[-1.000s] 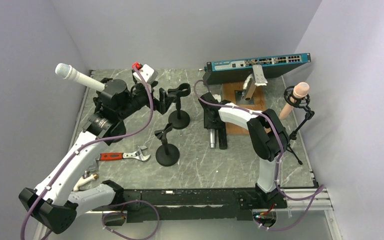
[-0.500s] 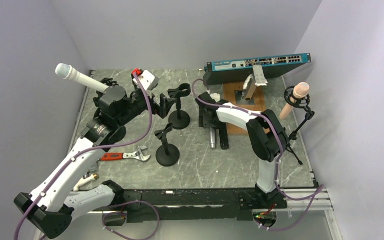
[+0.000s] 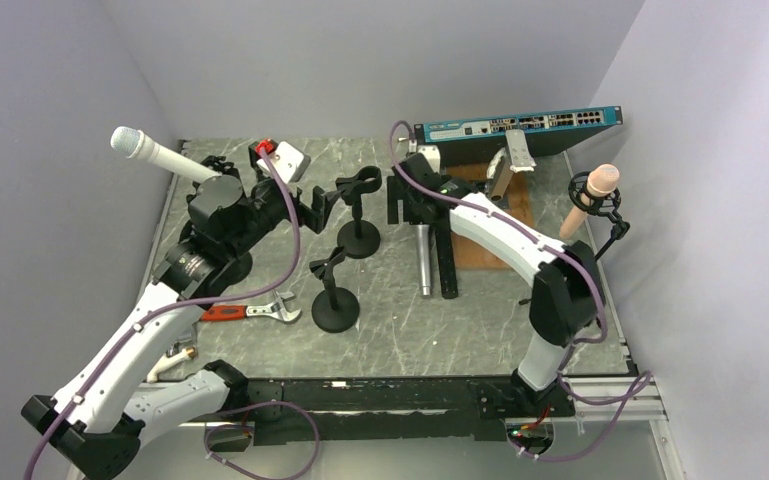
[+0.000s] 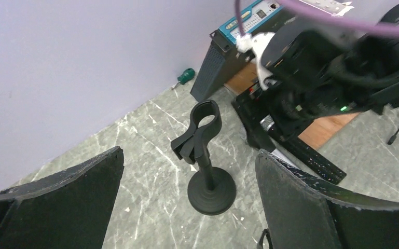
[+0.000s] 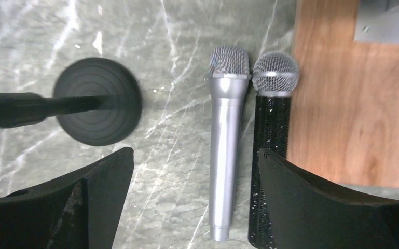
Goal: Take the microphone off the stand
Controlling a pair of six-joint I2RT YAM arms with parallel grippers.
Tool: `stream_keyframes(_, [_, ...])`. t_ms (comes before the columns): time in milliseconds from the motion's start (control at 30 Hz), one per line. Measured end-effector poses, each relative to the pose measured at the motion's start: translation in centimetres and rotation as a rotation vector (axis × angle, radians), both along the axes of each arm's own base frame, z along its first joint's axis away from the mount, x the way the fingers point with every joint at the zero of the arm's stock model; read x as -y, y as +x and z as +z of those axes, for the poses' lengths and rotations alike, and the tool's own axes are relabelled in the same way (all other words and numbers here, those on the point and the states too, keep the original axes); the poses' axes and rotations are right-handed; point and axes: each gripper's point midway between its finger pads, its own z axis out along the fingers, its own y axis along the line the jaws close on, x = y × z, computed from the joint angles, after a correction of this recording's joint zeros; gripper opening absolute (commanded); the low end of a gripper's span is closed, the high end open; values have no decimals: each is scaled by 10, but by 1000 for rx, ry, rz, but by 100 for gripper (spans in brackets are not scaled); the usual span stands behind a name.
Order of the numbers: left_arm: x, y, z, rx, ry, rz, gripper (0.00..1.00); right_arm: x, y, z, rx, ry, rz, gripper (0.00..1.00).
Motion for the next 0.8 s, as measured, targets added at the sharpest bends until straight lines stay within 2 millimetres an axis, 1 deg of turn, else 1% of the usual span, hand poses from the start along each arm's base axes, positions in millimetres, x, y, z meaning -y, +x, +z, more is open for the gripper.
stream_keyframes(133, [-7,0,4,20,9,26,99,0,3,47,99,25,61,95])
stream_keyframes(200, [-8,1,4,20,12,37,99,-4,7,65,138,40,92,96])
stream_keyframes(333, [-16,5,-1,-24,29,90,99,-19,17,102,213,80,169,97])
stream_keyframes(400, [-20,6,5,-55,19,122,100,-26,20,117,250,112,203,98])
stream_keyframes(467, [-29,3,19,-90,-21,169,99,-35,16,127,269,159,242,98])
stream_keyframes(567, [-49,-8,45,-128,-113,256,99,-47,2,141,296,260,318,98])
stream_keyframes(667, [-81,-23,70,-151,-219,366,99,-58,-22,150,296,372,403,100])
stream_keyframes(733, [-104,-31,79,-156,-272,444,99,-65,-37,155,290,442,456,100])
stream_keyframes(767, [-116,-35,81,-162,-287,485,99,-68,-44,158,290,475,480,100])
stream_keyframes(800, [-131,-40,84,-167,-306,538,99,-71,-52,159,283,505,502,100])
